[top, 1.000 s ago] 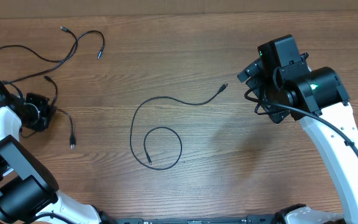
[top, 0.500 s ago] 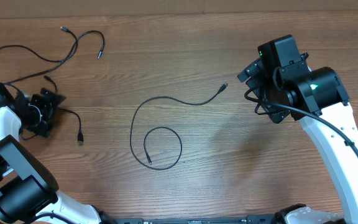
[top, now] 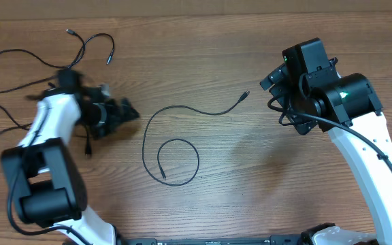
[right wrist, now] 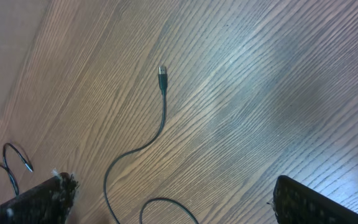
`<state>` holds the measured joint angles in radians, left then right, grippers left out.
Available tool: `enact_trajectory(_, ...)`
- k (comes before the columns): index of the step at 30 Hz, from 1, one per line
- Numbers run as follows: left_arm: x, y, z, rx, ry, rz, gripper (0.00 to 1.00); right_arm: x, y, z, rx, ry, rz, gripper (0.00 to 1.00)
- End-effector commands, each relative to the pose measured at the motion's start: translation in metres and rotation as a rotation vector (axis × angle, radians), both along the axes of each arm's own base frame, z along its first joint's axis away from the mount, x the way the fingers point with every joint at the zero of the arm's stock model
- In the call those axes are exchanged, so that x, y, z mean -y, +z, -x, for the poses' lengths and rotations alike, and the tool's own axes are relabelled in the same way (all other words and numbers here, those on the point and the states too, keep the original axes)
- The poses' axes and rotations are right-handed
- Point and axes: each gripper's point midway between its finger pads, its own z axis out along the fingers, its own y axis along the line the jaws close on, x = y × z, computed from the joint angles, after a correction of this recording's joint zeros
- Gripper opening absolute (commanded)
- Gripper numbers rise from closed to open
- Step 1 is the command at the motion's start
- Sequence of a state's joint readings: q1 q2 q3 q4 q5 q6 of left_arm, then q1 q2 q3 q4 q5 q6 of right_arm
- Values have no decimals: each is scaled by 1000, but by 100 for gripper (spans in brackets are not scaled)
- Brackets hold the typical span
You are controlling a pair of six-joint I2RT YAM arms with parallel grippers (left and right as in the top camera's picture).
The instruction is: Untangle cables
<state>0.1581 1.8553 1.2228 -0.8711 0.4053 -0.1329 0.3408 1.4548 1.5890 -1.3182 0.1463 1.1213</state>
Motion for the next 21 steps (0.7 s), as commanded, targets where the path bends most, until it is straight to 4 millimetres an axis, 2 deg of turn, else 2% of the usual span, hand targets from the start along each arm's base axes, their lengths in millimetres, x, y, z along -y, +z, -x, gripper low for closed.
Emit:
enact_trajectory(1,-15,-12,10,-83,8,-296,98,4,5,-1,22,-3,13,100)
enact_trajectory(6,12,-16,28,-143,-56,-353,95,4,5,-1,22,-3,13,100)
enact_trajectory(10,26,-20,46,-200,-74,-359,91,4,5,-1,21,-3,13,100)
enact_trajectory(16,30,-23,58,-236,-90,-359,92,4,5,-1,22,-3,13,100)
enact_trajectory(18,35,-22,59,-241,-92,-332,97,4,5,-1,22,-3,13,100)
enact_trajectory(21,36,-14,59,-229,-78,-326,96,4,5,-1,21,-3,13,100)
